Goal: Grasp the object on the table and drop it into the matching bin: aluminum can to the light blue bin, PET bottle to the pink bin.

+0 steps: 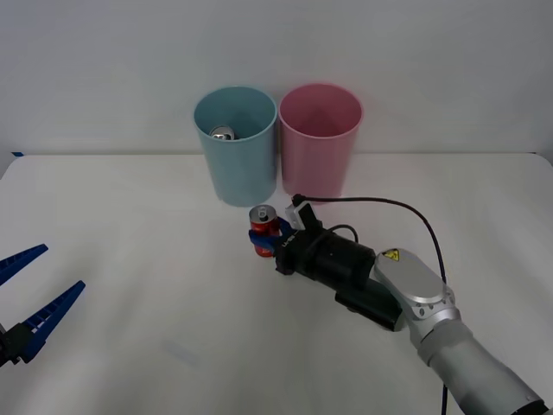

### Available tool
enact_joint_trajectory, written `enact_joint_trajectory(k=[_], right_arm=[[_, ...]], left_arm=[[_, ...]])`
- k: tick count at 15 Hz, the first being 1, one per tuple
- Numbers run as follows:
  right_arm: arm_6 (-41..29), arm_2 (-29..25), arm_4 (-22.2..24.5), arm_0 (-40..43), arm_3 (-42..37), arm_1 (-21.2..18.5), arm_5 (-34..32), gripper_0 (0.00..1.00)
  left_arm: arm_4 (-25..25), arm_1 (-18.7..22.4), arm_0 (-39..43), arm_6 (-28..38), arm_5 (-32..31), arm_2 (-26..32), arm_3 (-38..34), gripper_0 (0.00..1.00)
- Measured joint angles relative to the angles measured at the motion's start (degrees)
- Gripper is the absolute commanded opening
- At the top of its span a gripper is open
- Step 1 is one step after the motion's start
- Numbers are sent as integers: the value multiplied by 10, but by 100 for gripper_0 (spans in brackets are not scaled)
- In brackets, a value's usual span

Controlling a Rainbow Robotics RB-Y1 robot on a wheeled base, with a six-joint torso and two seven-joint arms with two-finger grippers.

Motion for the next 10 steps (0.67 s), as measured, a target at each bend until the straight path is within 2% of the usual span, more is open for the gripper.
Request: enact_joint_trajectory(k=[5, 10], right_arm=[[-30, 8, -21, 52, -96, -48, 4, 0], [-134, 21, -24, 113, -243, -126, 12, 0]], left_arm=[[0, 0, 0, 0, 0, 0, 0, 100], [0, 0, 0, 0, 0, 0, 0, 100]])
